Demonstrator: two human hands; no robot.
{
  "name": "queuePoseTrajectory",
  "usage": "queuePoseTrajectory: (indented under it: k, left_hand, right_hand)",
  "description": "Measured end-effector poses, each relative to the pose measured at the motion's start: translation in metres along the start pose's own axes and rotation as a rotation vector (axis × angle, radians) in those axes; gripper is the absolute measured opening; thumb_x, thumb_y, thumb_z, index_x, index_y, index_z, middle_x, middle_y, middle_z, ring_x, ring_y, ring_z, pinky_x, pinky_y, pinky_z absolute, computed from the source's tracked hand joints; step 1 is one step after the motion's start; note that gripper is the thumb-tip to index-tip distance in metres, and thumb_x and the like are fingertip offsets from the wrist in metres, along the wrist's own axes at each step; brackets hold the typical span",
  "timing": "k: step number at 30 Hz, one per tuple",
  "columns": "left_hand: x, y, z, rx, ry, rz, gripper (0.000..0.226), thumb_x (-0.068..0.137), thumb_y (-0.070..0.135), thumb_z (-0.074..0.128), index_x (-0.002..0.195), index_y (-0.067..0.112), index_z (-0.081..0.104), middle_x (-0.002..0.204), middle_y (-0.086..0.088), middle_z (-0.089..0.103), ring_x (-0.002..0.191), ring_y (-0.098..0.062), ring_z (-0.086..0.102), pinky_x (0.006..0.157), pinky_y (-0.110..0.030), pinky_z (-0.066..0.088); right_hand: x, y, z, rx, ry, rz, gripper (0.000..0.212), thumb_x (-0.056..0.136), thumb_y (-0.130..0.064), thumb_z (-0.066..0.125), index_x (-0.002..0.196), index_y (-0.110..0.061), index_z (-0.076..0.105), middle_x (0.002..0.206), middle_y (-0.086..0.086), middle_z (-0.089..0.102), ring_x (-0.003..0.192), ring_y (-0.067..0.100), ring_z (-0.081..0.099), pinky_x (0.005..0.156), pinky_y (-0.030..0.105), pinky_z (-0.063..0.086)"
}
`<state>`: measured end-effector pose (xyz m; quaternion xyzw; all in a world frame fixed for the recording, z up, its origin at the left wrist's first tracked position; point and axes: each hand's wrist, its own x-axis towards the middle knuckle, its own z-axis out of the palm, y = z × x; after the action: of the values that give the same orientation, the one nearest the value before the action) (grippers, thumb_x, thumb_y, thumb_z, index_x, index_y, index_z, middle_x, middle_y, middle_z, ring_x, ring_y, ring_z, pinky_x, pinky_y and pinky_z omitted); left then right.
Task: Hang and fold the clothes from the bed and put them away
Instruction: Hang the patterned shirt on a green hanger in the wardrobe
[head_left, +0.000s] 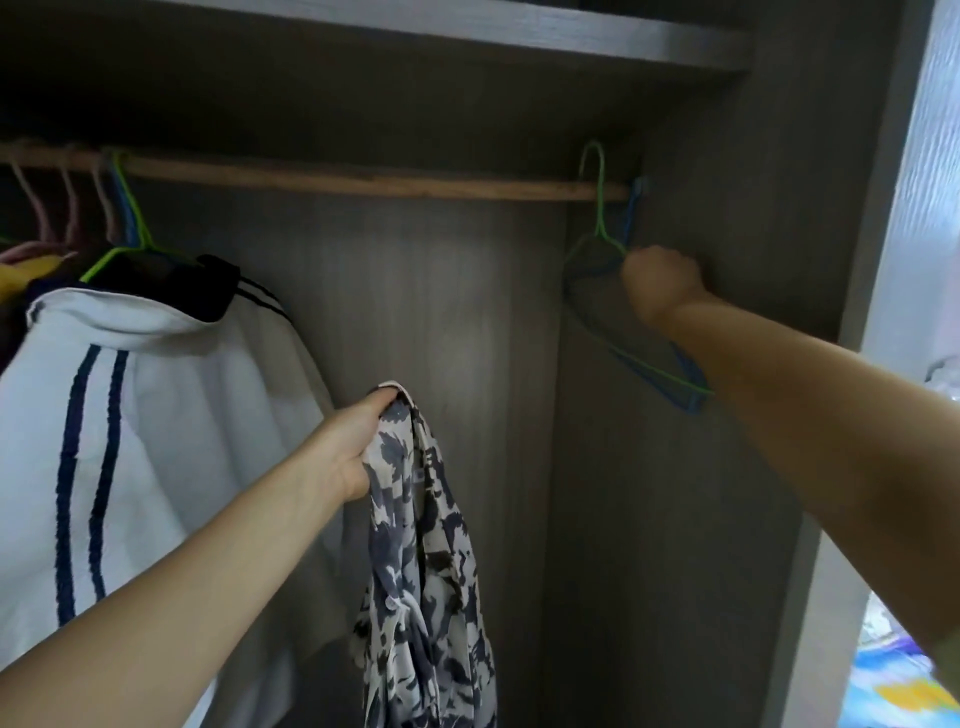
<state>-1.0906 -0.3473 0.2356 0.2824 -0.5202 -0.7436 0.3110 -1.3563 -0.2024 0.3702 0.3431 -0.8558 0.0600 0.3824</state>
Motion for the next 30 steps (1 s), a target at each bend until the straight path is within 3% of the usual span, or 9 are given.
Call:
queuePoseTrajectory:
  k: [4, 8, 11, 13, 16, 22, 26, 27, 30]
  left_hand:
    - [-0.004, -0.001, 0.0, -0.002, 0.023, -0.013, 0.04, 0.096, 0.039, 0.052, 0.078, 0.005, 0.062, 0.059, -0.012, 0.068, 0.047, -0.023, 0.064, 0.059, -0.033, 0.049]
    - [-0.016, -0.014, -0.01, 0.043, 0.028, -0.086, 0.042, 0.096, 0.04, 0.051, 0.075, 0.005, 0.062, 0.06, -0.012, 0.068, 0.047, -0.022, 0.065, 0.054, -0.03, 0.052]
    - [-0.025, -0.026, -0.018, 0.105, 0.03, -0.118, 0.038, 0.093, 0.04, 0.057, 0.074, 0.006, 0.064, 0.069, -0.012, 0.069, 0.055, -0.023, 0.066, 0.055, -0.03, 0.055]
    - [-0.031, -0.032, -0.024, 0.112, 0.041, -0.123, 0.037, 0.092, 0.037, 0.059, 0.073, 0.006, 0.064, 0.069, -0.012, 0.07, 0.056, -0.024, 0.066, 0.055, -0.031, 0.055]
    - [-0.039, -0.042, -0.032, 0.13, 0.085, -0.144, 0.038, 0.095, 0.036, 0.056, 0.073, 0.006, 0.063, 0.062, -0.01, 0.069, 0.051, -0.022, 0.065, 0.056, -0.029, 0.053]
    - [-0.058, -0.057, -0.037, 0.117, 0.111, -0.212, 0.038, 0.096, 0.034, 0.052, 0.071, 0.007, 0.06, 0.055, -0.01, 0.066, 0.045, -0.02, 0.063, 0.063, -0.031, 0.05]
    - [-0.073, -0.031, -0.026, 0.247, 0.08, -0.146, 0.026, 0.094, 0.036, 0.056, 0.077, 0.016, 0.06, 0.069, -0.008, 0.063, 0.066, -0.022, 0.057, 0.084, -0.039, 0.05]
    - [-0.079, -0.019, -0.026, 0.262, 0.093, -0.129, 0.026, 0.094, 0.037, 0.055, 0.078, 0.016, 0.06, 0.071, -0.008, 0.06, 0.066, -0.022, 0.053, 0.081, -0.038, 0.05]
    - [-0.094, 0.013, -0.037, 0.273, 0.055, -0.097, 0.055, 0.098, 0.039, 0.049, 0.053, 0.012, 0.066, 0.048, -0.003, 0.055, 0.036, -0.014, 0.047, 0.042, -0.016, 0.042]
  right_hand:
    - [-0.025, -0.026, 0.0, 0.423, 0.133, 0.122, 0.024, 0.097, -0.011, 0.041, 0.116, 0.002, 0.047, 0.103, 0.03, 0.062, 0.096, 0.045, 0.061, 0.071, 0.041, 0.043]
    - [-0.112, -0.066, 0.039, 1.084, 0.27, 0.18, 0.019, 0.099, -0.012, 0.039, 0.112, -0.001, 0.047, 0.086, 0.026, 0.061, 0.077, 0.042, 0.061, 0.068, 0.045, 0.044]
    - [-0.176, -0.092, 0.054, 1.564, 0.088, 0.269, 0.015, 0.1, -0.019, 0.046, 0.115, -0.017, 0.047, 0.069, 0.004, 0.053, 0.053, 0.017, 0.053, 0.05, 0.034, 0.046]
    - [-0.191, -0.098, 0.049, 1.84, -0.07, 0.461, 0.008, 0.1, -0.028, 0.048, 0.1, -0.023, 0.054, 0.058, -0.002, 0.043, 0.038, 0.007, 0.039, 0.037, 0.018, 0.028]
    - [-0.205, -0.092, 0.027, 1.962, -0.139, 0.488, 0.028, 0.101, -0.03, 0.045, 0.088, -0.013, 0.063, 0.048, -0.009, 0.03, 0.035, 0.005, 0.024, 0.038, 0.013, 0.016]
    - [-0.253, -0.096, -0.031, 2.304, 0.167, 0.404, 0.03, 0.096, -0.037, 0.049, 0.091, -0.022, 0.074, 0.051, -0.008, 0.025, 0.039, 0.005, 0.024, 0.037, 0.016, 0.023]
    - [-0.29, -0.131, -0.042, 2.318, 0.287, 0.354, 0.032, 0.097, -0.035, 0.045, 0.092, -0.024, 0.074, 0.051, -0.004, 0.02, 0.038, 0.006, 0.024, 0.039, 0.015, 0.022]
    - [-0.298, -0.138, -0.041, 2.306, 0.302, 0.329, 0.031, 0.097, -0.036, 0.046, 0.091, -0.025, 0.074, 0.05, -0.005, 0.021, 0.037, 0.006, 0.024, 0.039, 0.015, 0.022]
    - [-0.318, -0.154, -0.031, 2.264, 0.251, 0.255, 0.028, 0.094, -0.043, 0.052, 0.09, -0.026, 0.074, 0.05, -0.008, 0.032, 0.039, 0.005, 0.027, 0.04, 0.015, 0.026]
